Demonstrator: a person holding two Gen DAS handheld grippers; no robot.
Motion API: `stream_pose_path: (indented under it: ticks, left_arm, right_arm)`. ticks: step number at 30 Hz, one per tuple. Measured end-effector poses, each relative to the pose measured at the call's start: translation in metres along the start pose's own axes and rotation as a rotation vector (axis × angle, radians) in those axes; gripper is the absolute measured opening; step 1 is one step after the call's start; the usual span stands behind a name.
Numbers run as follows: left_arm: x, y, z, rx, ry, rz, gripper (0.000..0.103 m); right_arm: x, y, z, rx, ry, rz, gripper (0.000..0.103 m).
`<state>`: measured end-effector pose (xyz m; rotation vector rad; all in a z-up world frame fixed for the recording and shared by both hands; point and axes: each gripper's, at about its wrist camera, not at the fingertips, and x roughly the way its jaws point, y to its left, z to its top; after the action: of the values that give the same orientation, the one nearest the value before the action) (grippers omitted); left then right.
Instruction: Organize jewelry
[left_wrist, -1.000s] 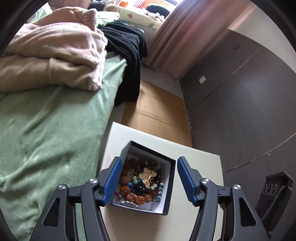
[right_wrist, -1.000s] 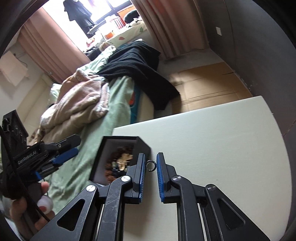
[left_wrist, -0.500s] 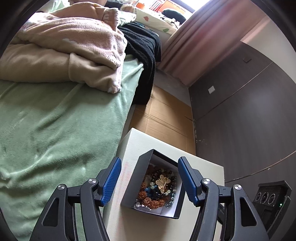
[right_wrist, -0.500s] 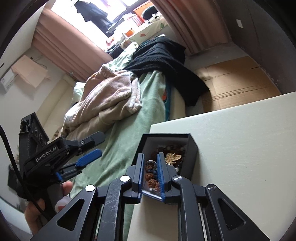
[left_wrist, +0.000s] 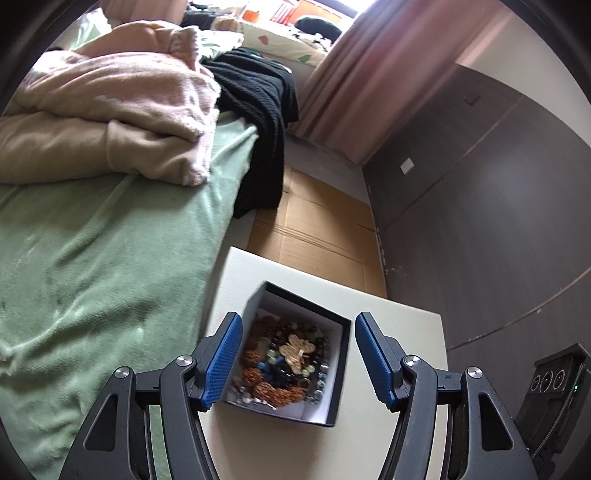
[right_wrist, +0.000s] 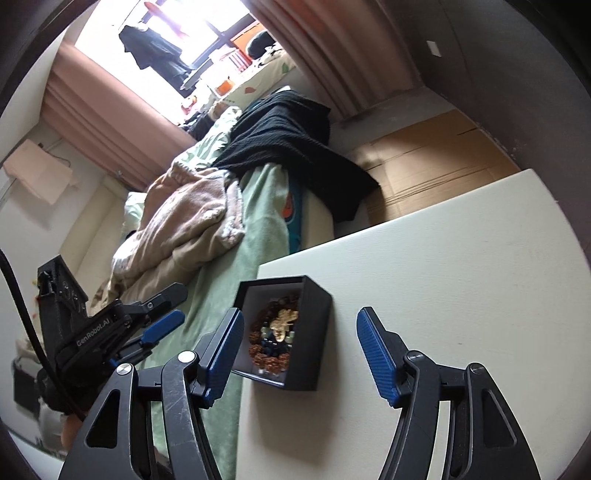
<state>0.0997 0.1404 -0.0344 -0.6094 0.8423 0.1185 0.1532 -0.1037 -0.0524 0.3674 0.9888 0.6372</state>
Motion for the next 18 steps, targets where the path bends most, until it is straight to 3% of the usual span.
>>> stream_pose_path:
  ticks: [8, 18]
  left_arm:
    - [-0.003, -0.034, -0.022, 0.068, -0.024, 0.048, 0.064]
    - [-0.019, -0.071, -0.049, 0.142, -0.069, 0.113, 0.065]
  right_arm:
    - [-0.025, -0.023, -0.002, 0.022, 0.002, -0.085, 0.064]
    - [-0.065, -0.033, -0.005, -0.026, -0.034, -0.113, 0.064]
